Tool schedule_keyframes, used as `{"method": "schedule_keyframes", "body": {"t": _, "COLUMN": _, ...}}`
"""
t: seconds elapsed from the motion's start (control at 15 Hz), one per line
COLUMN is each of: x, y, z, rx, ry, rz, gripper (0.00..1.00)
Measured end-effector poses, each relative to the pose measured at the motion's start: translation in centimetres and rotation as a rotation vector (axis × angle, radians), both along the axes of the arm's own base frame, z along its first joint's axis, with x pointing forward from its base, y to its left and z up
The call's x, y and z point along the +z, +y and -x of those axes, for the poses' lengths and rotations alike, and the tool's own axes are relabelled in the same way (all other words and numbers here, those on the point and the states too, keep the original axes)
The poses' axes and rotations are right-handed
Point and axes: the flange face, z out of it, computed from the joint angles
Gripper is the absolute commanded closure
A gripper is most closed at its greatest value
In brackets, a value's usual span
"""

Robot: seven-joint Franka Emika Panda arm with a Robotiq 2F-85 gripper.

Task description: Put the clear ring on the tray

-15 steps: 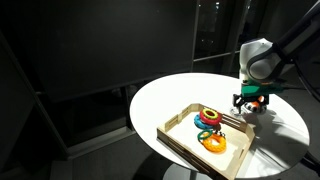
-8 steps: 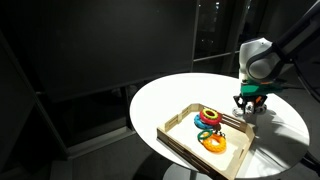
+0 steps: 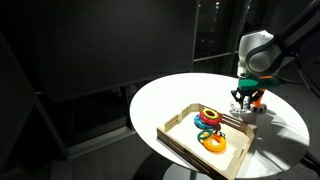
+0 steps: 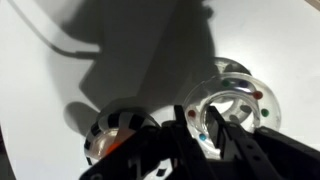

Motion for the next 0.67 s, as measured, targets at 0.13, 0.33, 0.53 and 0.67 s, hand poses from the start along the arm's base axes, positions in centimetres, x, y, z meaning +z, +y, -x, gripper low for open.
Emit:
{"method": "schedule_keyframes", "body": {"t": 0.13, "x": 1.2, "y": 0.8, "z": -0.4, "rx": 0.003, "ry": -0.021, "rz": -0.01, "gripper": 0.91}}
{"method": "schedule_keyframes", "body": {"t": 0.33, "x": 3.1, "y": 2.4, "z": -0.7, "rx": 0.026, "ry": -0.035, "rz": -0.02, "gripper": 0.92}}
{"method": "schedule_keyframes", "body": {"t": 0.53, "x": 4.5, "y": 4.8, "z": -0.9, "rx": 0.061, "ry": -0.014, "rz": -0.026, "gripper": 0.92}}
{"method": "schedule_keyframes", "body": {"t": 0.67, "x": 5.3, "y": 6.7, "z": -1.1, "rx": 0.09, "ry": 0.009, "rz": -0.028, "gripper": 0.92}}
